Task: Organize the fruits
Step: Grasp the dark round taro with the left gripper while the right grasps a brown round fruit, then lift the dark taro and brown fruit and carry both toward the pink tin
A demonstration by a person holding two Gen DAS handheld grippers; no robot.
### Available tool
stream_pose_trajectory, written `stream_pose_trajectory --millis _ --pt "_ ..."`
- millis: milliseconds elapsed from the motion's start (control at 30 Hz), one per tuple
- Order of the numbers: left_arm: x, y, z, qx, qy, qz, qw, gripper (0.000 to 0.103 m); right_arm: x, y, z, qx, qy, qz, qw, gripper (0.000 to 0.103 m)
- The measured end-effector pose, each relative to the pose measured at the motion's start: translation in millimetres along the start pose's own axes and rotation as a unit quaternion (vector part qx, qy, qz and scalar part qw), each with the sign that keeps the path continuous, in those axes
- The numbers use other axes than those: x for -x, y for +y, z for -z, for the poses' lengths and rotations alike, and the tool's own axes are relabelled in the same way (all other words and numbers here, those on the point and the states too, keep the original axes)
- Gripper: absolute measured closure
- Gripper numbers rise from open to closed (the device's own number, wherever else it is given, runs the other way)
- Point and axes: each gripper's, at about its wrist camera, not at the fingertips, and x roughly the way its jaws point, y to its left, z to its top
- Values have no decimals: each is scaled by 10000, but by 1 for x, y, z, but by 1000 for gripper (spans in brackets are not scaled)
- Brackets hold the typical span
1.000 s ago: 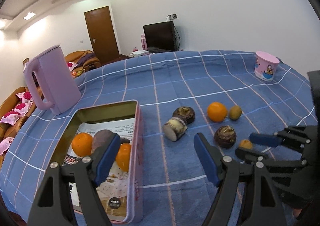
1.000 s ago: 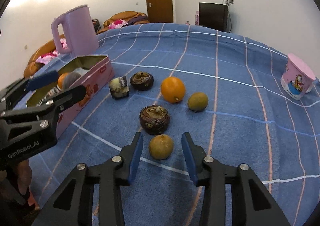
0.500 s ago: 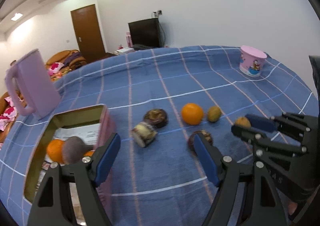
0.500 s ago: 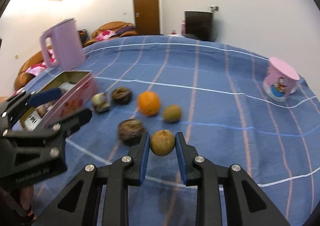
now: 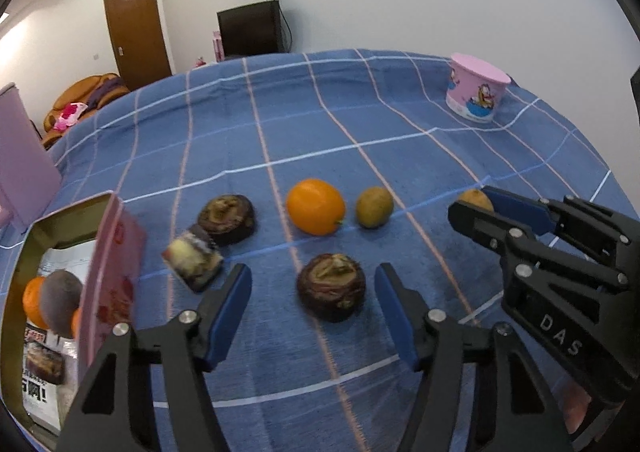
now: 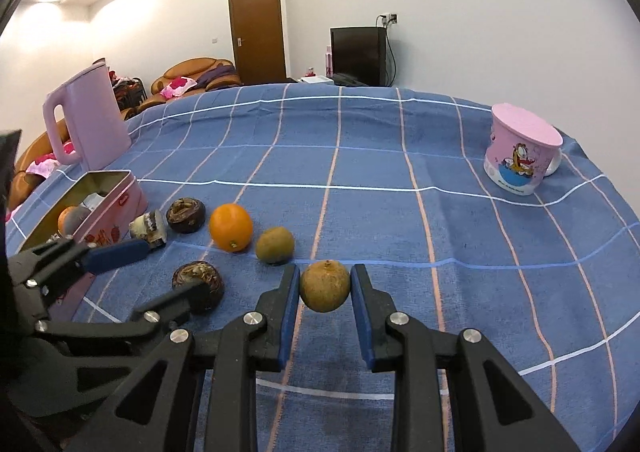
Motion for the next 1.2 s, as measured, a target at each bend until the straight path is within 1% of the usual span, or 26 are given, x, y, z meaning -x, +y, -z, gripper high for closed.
stream_pose_trajectory --millis 67,100,167,367,667,967,1200 --pt "-5 -2 0 -7 92 96 9999 45 -1 -1 0 -32 15 -22 10000 75" --pt "-9 -2 -1 10 161 129 9998 53 -1 -1 0 -31 19 -18 10000 75" --pt "-14 -2 -1 51 270 250 9993 62 -1 1 0 11 22 -13 10000 75" --pt "-11 3 0 165 183 348 9991 63 -2 3 0 85 46 -76 9999 75" --pt "-2 4 3 195 -130 135 9996 63 6 9 1 243 -155 -188 9994 75" --pt "13 2 4 152 -516 -126 9985 63 14 15 2 391 -364 -268 9982 75" --pt "19 4 4 214 -684 -216 9972 63 19 17 3 451 -501 -315 9972 75"
